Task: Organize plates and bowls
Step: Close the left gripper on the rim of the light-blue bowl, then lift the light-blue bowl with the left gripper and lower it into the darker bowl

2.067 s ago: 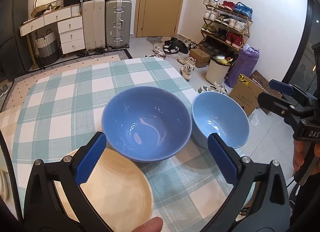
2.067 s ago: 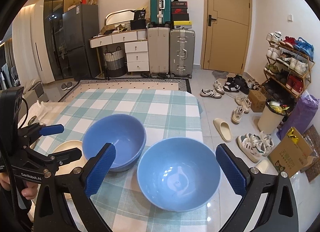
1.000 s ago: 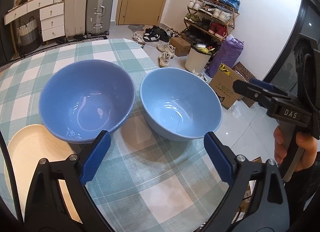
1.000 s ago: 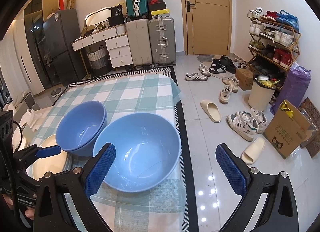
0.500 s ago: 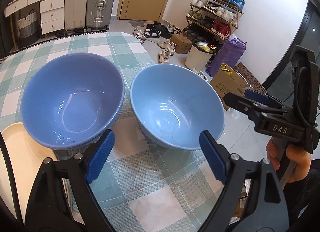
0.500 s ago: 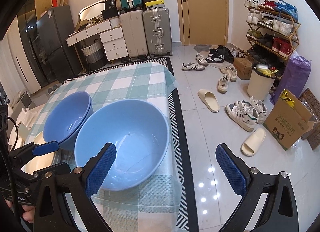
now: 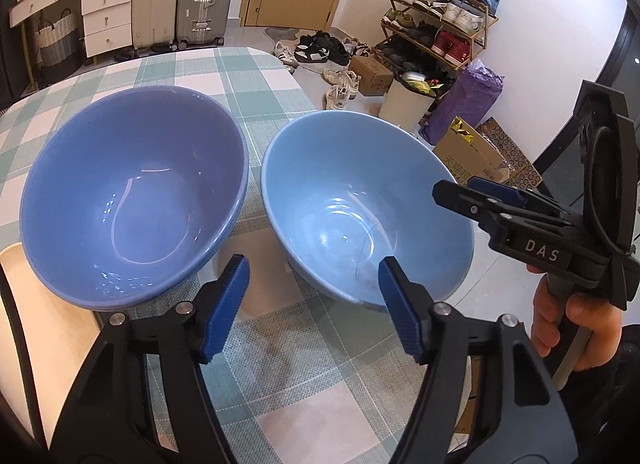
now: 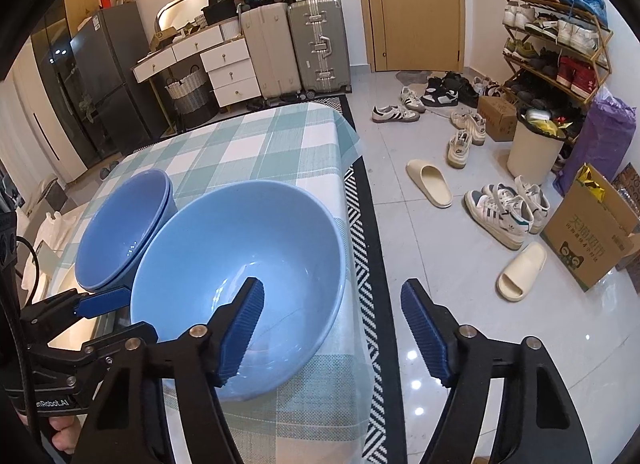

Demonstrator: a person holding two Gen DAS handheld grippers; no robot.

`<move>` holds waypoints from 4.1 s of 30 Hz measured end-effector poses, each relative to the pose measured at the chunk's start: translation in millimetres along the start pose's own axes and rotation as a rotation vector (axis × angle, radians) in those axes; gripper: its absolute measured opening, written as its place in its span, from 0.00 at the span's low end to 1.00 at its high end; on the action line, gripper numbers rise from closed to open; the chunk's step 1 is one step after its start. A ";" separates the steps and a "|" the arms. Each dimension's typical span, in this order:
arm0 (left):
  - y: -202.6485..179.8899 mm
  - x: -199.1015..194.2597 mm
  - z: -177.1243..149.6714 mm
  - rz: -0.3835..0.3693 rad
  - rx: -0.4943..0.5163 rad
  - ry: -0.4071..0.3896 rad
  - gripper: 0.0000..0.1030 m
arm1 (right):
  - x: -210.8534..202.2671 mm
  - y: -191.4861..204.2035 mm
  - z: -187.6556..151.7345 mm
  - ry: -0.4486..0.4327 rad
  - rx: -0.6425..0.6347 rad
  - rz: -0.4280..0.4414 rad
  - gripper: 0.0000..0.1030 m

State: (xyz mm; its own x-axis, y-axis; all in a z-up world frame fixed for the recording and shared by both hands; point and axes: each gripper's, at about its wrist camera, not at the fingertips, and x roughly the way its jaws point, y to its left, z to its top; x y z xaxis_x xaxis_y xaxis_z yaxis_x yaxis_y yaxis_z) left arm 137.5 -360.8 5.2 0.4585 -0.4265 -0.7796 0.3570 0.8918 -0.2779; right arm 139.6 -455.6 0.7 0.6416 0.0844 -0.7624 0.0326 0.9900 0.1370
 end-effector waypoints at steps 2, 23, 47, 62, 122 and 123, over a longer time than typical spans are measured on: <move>2.8 2.4 1.3 -0.003 -0.003 0.002 0.59 | 4.0 0.7 0.3 0.005 0.001 0.005 0.65; 1.5 19.4 6.7 0.001 0.034 -0.006 0.29 | 10.8 8.2 -4.3 -0.001 -0.037 -0.019 0.21; 7.3 -35.5 10.9 0.016 0.068 -0.081 0.29 | -29.1 30.5 1.1 -0.069 -0.056 -0.014 0.21; 14.4 -112.5 23.0 0.034 0.079 -0.165 0.29 | -75.4 71.6 24.3 -0.150 -0.094 -0.009 0.21; 175.5 -153.6 31.1 0.204 -0.067 -0.184 0.29 | 2.7 224.1 59.3 -0.098 -0.219 0.068 0.21; 176.6 -150.3 30.6 0.207 -0.065 -0.181 0.29 | 5.0 223.9 58.8 -0.096 -0.220 0.068 0.21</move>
State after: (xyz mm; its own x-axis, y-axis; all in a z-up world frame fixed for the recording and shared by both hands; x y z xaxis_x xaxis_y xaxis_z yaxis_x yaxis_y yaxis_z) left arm 156.5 -143.8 90.6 0.6560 -0.2488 -0.7125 0.1899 0.9682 -0.1632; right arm 195.2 -240.2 64.8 0.7065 0.1514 -0.6913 -0.1741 0.9840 0.0376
